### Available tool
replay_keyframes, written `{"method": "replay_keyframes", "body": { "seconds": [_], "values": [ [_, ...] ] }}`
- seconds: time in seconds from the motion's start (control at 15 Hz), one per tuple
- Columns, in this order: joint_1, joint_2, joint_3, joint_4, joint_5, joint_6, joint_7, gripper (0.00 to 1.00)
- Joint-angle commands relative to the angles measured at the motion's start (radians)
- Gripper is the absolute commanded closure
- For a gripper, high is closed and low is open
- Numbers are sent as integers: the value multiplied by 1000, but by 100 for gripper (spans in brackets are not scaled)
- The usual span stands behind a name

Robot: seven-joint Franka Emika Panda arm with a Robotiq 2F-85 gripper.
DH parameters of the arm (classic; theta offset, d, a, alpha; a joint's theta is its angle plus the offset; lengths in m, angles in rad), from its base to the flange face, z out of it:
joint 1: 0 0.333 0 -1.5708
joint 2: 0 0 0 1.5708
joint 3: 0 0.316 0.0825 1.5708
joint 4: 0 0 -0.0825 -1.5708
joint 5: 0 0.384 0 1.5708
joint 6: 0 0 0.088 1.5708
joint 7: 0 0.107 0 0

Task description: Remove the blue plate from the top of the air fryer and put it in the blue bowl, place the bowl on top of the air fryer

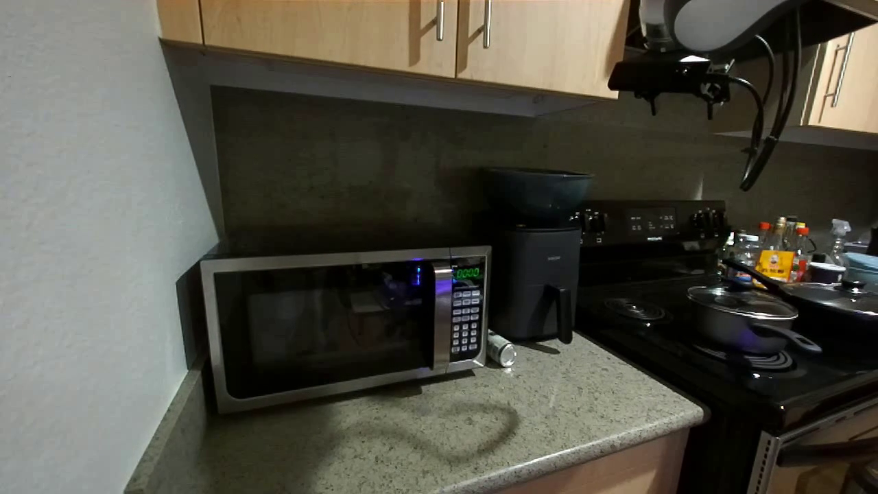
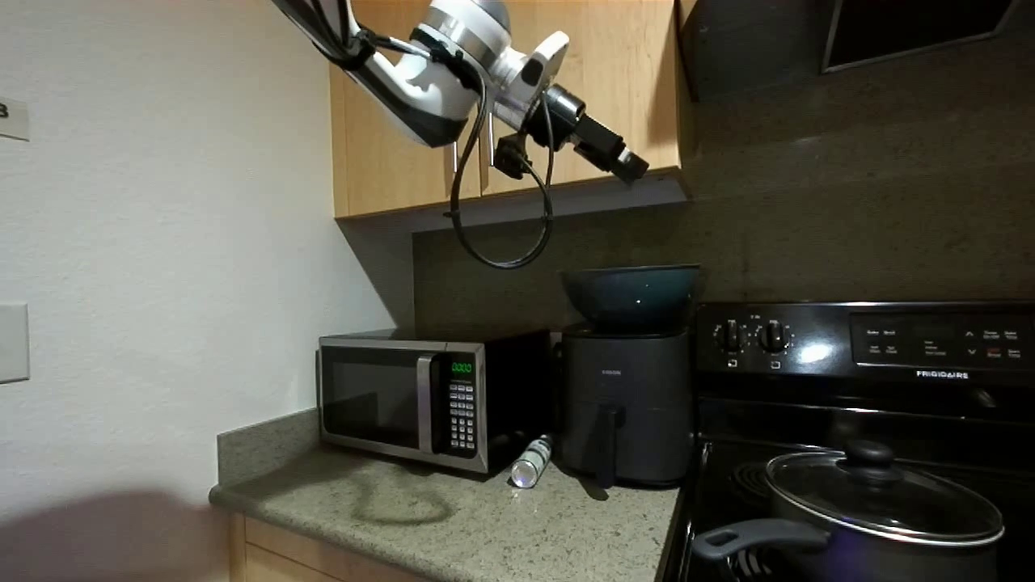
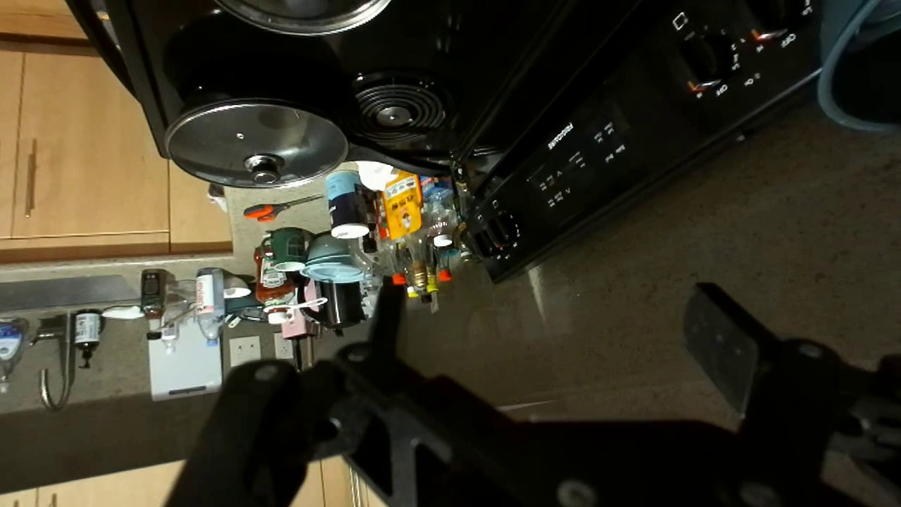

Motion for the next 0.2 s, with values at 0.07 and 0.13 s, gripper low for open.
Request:
{"method": "replay_keyframes", "body": {
  "seconds": [0.07, 0.13],
  "values": [
    [-34, 2, 34, 2, 5, 0, -2, 0],
    [-34, 2, 34, 2, 5, 0, -2, 0]
  ]
}}
